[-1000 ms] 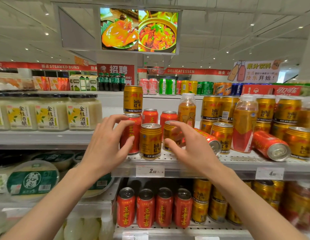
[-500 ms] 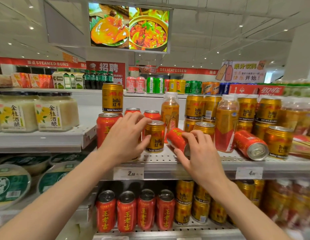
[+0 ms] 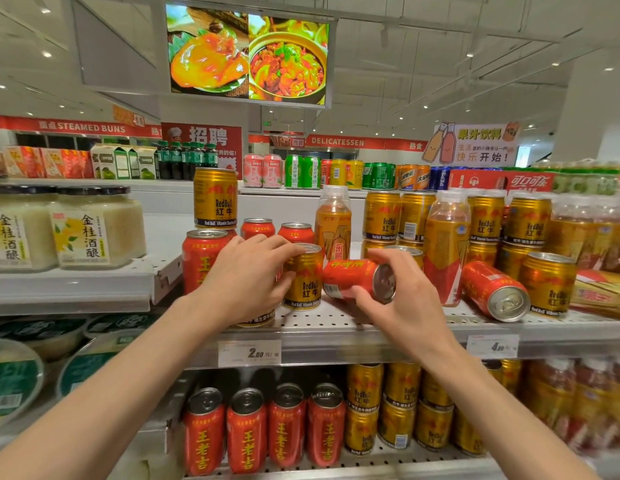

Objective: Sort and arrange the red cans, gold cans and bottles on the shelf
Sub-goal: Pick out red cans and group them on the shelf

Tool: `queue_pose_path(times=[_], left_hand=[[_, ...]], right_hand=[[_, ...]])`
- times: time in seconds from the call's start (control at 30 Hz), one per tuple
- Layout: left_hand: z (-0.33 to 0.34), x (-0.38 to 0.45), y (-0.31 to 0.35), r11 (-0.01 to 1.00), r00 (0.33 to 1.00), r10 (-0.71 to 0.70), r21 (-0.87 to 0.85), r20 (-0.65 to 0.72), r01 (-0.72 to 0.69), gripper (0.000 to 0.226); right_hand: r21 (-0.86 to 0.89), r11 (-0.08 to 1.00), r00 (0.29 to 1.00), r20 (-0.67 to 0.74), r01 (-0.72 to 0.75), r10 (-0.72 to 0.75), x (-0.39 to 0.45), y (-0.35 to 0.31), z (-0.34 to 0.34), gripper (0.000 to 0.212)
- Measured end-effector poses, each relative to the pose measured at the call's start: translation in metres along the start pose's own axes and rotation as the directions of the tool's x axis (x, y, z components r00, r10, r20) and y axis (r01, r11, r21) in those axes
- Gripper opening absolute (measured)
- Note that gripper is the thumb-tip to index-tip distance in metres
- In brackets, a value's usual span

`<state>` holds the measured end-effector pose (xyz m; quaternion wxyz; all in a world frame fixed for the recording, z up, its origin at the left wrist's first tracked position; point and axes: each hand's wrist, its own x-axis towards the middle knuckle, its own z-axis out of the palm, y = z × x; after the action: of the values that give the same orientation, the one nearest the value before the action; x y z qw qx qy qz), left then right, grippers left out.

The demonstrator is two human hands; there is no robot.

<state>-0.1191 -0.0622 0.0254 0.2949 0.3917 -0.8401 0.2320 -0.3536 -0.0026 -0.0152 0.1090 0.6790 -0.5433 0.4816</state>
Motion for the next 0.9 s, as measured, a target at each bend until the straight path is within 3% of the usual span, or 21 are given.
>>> queue_pose_path(times=[0.17,0.37,0.57,0.73,0.9], left_hand=[[0.0,0.0,0.0,1.0,1.0,-0.001,0.0,0.007,0.001,0.048],[0.002,-0.001,-0.001,1.0,1.0,0.001,-0.012,0.0,-0.001,0.049],[0.004,-0.001,-0.003,1.0,1.0,0.002,-0.014,-0.007,-0.002,0.048],[0.005,-0.002,-0.004,1.0,1.0,0.01,-0.015,-0.009,-0.011,0.047],[0.004,-0.002,-0.004,1.0,1.0,0.012,-0.017,-0.01,-0.012,0.047]], right_hand=[[0.158,0.987,0.998,-0.059,-0.016,0.026,0.026,-0.006,-0.011,0.057],[0.213,0.975,0.992,0.121,-0.058,0.033,0.039,-0.012,0.0,0.042],[0.121,0.984,0.99,0.078,-0.13,0.121,0.019,-0.011,0.011,0.089],[0.3,0.924,0.967,0.16,-0.238,0.197,0.017,-0.009,0.009,0.082],[0.245,0.943,0.971,0.142,-0.225,0.194,0.011,-0.006,0.013,0.08]])
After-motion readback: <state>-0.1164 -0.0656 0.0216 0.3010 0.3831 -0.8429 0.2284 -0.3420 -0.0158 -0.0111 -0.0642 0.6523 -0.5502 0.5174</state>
